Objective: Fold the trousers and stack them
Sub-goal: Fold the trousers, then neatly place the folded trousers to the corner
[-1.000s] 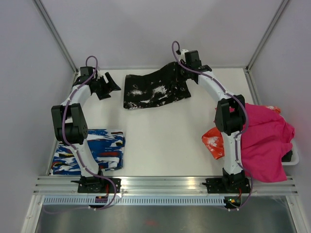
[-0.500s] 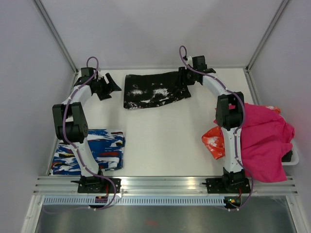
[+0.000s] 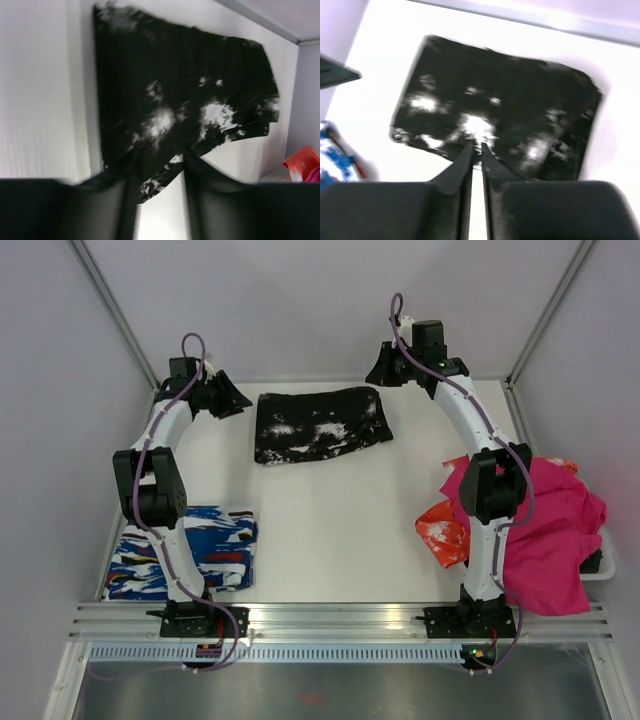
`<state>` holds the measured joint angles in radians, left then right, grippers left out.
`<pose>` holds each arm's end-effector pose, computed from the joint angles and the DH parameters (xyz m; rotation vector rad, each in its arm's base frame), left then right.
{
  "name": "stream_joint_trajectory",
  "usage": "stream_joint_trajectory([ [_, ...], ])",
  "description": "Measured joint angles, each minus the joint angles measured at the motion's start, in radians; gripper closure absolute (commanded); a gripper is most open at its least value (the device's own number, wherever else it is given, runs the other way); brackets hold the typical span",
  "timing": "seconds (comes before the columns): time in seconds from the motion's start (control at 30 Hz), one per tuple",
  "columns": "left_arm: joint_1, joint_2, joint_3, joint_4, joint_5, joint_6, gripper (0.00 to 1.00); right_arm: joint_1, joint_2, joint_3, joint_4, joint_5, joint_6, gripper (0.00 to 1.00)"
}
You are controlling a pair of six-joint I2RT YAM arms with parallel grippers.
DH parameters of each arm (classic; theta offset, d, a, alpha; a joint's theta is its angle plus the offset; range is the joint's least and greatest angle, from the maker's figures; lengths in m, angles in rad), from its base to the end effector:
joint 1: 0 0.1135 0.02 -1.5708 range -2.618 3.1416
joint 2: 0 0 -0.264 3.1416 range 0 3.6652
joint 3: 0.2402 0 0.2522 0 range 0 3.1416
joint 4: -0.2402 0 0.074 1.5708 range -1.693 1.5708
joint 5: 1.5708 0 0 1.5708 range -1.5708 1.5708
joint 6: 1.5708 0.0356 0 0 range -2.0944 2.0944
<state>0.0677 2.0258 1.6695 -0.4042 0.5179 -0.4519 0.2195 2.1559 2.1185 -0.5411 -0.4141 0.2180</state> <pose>0.4627 0.0137 0.2491 -0.3419 2.3145 -0.7948 0.4869 0.1233 0.3261 -0.2474 2.1614 0.6972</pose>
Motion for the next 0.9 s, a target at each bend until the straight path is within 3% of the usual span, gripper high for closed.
stream_joint_trajectory([
  [0.07, -0.014, 0.004, 0.043, 0.029, 0.028, -0.026, 0.79, 0.006, -0.043, -0.062, 0.068, -0.042, 0.04, 0.92],
  [0.1, -0.023, 0.008, 0.059, 0.051, 0.044, -0.041, 0.86, 0.011, -0.045, -0.071, 0.094, -0.058, 0.05, 0.99],
  [0.2, -0.066, 0.031, 0.081, 0.114, 0.079, -0.085, 0.98, 0.022, 0.03, -0.055, 0.119, -0.087, 0.062, 1.0],
  [0.4, -0.158, 0.124, 0.063, 0.189, 0.117, -0.153, 0.98, 0.016, 0.231, -0.144, 0.089, -0.056, 0.017, 1.0],
  [0.73, -0.148, 0.196, -0.047, 0.194, 0.081, -0.185, 0.97, -0.048, 0.191, -0.293, 0.185, -0.132, 0.031, 0.99],
  [0.83, -0.148, 0.206, -0.049, 0.178, 0.055, -0.182, 0.92, -0.051, 0.191, -0.282, 0.173, -0.151, 0.033, 0.9],
  [0.9, -0.148, 0.207, -0.048, 0.151, 0.034, -0.17, 0.78, -0.053, 0.191, -0.26, 0.153, -0.163, 0.039, 0.7],
])
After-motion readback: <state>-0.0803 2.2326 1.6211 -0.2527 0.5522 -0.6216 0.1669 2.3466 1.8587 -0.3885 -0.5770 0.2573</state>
